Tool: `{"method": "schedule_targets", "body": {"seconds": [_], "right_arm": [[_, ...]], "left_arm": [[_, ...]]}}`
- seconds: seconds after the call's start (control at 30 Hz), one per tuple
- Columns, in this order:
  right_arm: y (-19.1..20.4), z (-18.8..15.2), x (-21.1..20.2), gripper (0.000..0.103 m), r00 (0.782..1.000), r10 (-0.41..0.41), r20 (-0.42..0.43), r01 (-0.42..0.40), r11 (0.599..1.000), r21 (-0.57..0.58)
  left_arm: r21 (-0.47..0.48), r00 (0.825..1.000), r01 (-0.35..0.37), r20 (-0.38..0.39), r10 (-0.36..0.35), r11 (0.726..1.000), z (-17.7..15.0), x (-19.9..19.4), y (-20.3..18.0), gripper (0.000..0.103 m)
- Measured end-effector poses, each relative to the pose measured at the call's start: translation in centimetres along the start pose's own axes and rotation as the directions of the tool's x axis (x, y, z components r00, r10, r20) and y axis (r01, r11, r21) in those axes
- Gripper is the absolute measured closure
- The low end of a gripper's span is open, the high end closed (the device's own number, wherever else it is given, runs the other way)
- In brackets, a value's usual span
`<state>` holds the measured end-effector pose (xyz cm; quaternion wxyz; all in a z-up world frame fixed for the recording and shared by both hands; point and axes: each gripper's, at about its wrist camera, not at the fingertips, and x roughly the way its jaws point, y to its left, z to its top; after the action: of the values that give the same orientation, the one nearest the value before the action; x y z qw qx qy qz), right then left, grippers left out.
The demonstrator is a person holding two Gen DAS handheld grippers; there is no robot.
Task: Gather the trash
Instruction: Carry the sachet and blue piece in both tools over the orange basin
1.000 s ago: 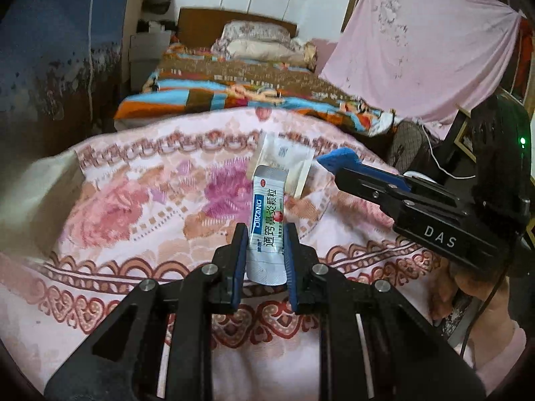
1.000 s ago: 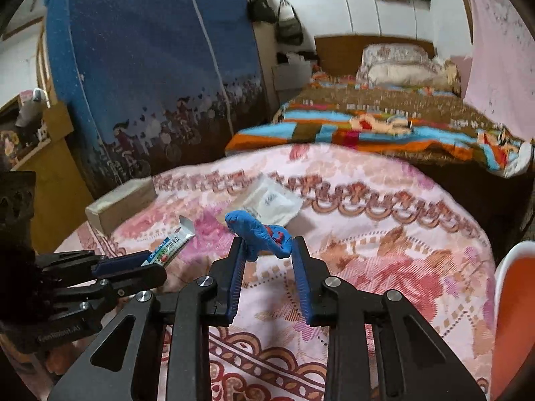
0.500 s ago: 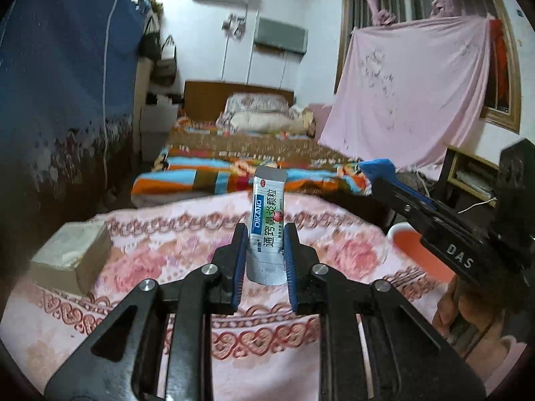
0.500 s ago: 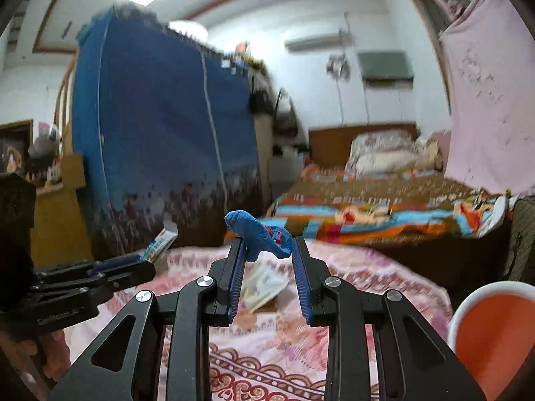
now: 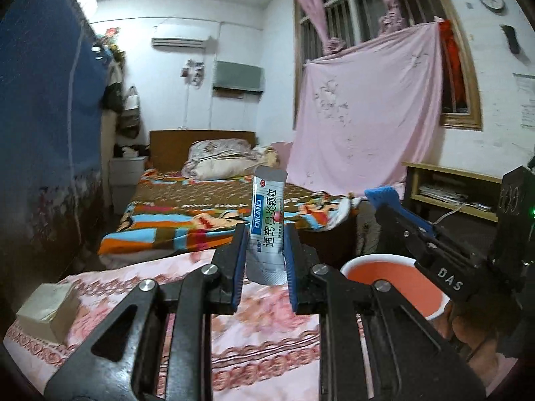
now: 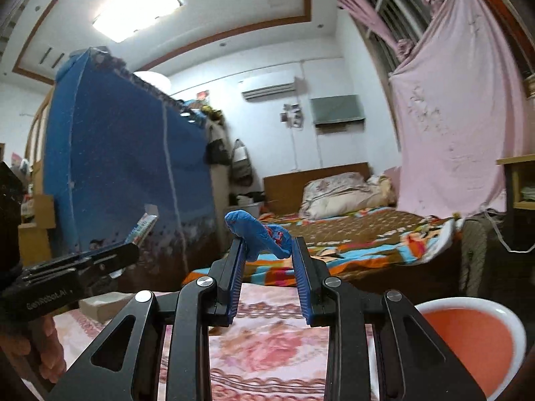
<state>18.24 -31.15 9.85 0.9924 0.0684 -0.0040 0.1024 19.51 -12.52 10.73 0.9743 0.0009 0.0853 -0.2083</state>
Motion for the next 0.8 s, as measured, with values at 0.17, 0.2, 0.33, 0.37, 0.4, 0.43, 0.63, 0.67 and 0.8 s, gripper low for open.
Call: {"method": "schedule_targets", "body": {"seconds": [0.17, 0.2, 0.33, 0.37, 0.4, 0.43, 0.63, 0.67, 0.8], "right_arm": [[-2.3, -0.1, -1.3, 0.077, 0.996, -0.094, 0.007, 0.094, 0.996, 0.007], [-2.8, 0.0, -1.5, 0.077, 0.993, -0.115, 0.007, 0.115, 0.993, 0.011], [-5.3, -0.1, -2.2, 0.076, 0.983, -0.183, 0.005, 0.183, 0.982, 0.047], [-6.0, -0.1, -2.4, 0.076, 0.980, -0.198, 0.001, 0.198, 0.979, 0.057], [-6.7, -0.1, -2.6, 0.076, 0.977, -0.215, -0.002, 0.215, 0.974, 0.067], [-7.2, -0.1, -2.8, 0.076, 0.973, -0.230, -0.005, 0.229, 0.970, 0.078], [-9.7, -0.4, -3.6, 0.075, 0.954, -0.300, -0.031, 0.301, 0.942, 0.151], [-10.1, -0.4, -3.7, 0.075, 0.950, -0.311, -0.037, 0.313, 0.936, 0.161], [-11.3, -0.6, -4.0, 0.074, 0.937, -0.345, -0.062, 0.350, 0.916, 0.197]], "left_arm": [[0.033, 0.997, 0.079, 0.017, -0.080, 0.996, 0.5, 0.3, -2.7, 0.097], [0.037, 0.995, 0.093, 0.019, -0.094, 0.995, 0.6, 0.5, -3.1, 0.097], [0.050, 0.990, 0.137, 0.010, -0.138, 0.989, 0.7, 1.4, -4.8, 0.097], [0.052, 0.989, 0.147, 0.006, -0.148, 0.988, 0.7, 1.6, -5.2, 0.097], [0.053, 0.987, 0.158, -0.002, -0.158, 0.986, 0.7, 1.9, -5.6, 0.097], [0.055, 0.986, 0.169, -0.010, -0.169, 0.984, 0.7, 2.2, -6.0, 0.097], [0.079, 0.971, 0.230, -0.082, -0.223, 0.970, 0.3, 4.4, -8.8, 0.097], [0.081, 0.968, 0.240, -0.095, -0.232, 0.967, 0.1, 4.6, -9.3, 0.097], [0.079, 0.952, 0.275, -0.164, -0.260, 0.958, -0.3, 6.4, -11.1, 0.097]]}}
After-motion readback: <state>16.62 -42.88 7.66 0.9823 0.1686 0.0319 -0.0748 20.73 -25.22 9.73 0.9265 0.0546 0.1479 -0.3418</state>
